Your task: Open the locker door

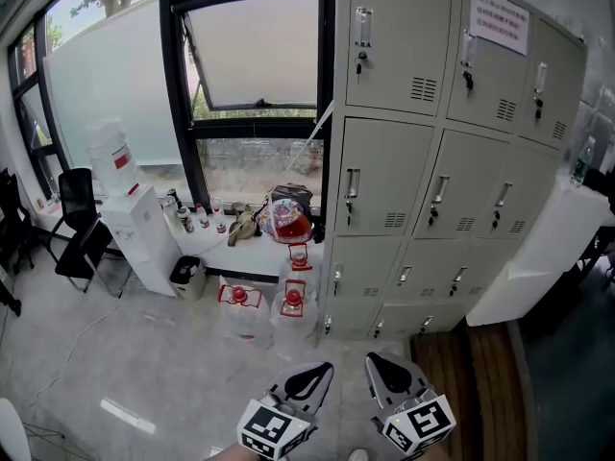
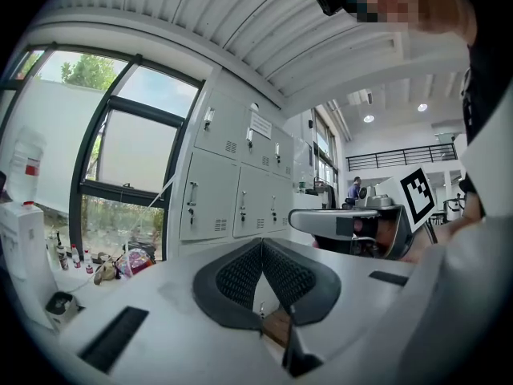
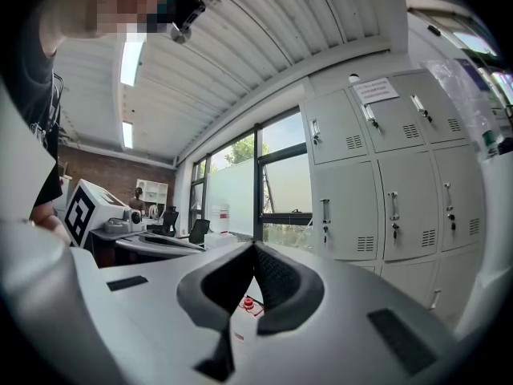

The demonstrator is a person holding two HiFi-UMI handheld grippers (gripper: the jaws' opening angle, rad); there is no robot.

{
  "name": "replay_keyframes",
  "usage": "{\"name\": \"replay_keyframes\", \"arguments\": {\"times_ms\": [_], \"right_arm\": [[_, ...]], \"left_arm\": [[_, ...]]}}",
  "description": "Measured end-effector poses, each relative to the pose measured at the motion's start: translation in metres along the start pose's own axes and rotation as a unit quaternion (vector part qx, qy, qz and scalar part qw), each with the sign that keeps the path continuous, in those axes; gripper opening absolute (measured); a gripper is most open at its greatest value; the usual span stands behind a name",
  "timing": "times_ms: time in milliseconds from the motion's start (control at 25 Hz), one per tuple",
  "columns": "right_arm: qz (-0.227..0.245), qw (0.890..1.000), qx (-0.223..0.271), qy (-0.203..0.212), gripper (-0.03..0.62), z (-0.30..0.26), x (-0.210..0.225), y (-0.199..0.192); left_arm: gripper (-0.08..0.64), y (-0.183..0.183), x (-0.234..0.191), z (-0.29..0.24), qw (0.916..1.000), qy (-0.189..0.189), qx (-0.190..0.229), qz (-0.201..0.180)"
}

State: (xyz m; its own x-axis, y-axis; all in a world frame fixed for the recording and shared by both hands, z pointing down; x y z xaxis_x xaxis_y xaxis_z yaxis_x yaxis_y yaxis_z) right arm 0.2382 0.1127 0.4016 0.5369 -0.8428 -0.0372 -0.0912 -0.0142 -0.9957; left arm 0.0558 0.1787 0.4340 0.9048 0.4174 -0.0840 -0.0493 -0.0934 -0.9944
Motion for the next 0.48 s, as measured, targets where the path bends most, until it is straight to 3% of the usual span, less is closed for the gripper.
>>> {"name": "replay_keyframes", "arguments": {"times_ms": [200,480], "right_arm": [[-0.005,1.0,-0.003,-0.005,0.052,-0.014,-0.01,0.002],[-0.01,1.0,-0.002,-0.02,0.052,-0.039,-0.033,0.006]], "left_arm": [[0.017,0.0,-0.017,0.011,0.9999,0.002,0.006,0.016],[0.017,-0.001,-0.044,0.033,0.9999,-0.01,0.0,0.009]]}}
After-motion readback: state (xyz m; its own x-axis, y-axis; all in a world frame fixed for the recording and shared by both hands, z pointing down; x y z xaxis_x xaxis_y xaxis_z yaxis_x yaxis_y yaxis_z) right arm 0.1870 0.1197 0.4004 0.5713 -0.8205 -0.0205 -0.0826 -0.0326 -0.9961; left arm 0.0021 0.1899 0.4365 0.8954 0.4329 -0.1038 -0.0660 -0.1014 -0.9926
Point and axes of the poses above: the fingertips, and each gripper's own axes: z backward along the fingers, x to its right, y out of its top, the point moved 10 cm from there along z, backward along the fingers, and after that the axes turned 1 degree about -x, right-handed, at the moved point
